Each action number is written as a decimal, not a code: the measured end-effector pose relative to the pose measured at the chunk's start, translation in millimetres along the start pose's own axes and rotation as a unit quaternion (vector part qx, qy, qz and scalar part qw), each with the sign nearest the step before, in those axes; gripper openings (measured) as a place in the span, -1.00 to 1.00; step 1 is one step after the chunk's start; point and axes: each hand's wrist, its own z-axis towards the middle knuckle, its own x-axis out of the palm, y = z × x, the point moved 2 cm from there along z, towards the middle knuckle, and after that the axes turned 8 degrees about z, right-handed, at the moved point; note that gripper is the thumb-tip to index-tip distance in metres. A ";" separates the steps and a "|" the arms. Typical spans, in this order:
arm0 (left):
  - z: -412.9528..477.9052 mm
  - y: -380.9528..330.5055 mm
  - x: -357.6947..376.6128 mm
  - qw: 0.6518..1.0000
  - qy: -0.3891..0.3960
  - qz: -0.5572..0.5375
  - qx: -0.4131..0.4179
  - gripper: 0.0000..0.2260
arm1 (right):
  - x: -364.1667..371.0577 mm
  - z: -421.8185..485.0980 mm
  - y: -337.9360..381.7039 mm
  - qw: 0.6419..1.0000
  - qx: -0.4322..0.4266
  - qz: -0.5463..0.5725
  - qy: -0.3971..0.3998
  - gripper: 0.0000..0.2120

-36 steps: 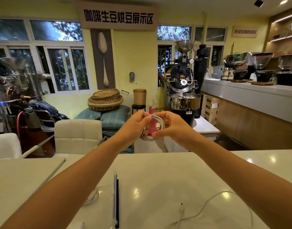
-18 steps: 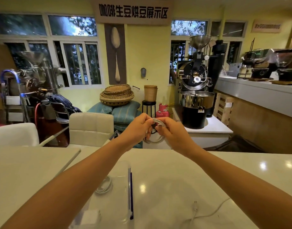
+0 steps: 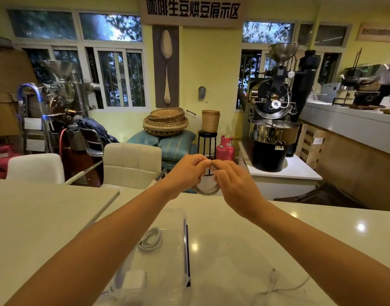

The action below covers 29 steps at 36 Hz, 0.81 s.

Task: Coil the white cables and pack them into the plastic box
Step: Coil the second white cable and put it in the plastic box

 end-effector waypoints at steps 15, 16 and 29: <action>-2.6 16.6 -4.8 0.999 -0.011 -0.016 -0.028 -0.68 | 21.9 -4.9 6.7 0.964 0.094 0.244 -0.052 -0.73; -3.2 19.5 -7.2 0.999 0.001 -0.012 -0.033 -0.68 | 24.2 -5.3 8.5 0.959 0.111 0.258 -0.046 -0.77; -20.3 61.3 -19.5 0.987 0.076 0.085 -0.111 -0.93 | 55.3 -3.1 35.9 0.946 0.180 0.242 0.118 -0.96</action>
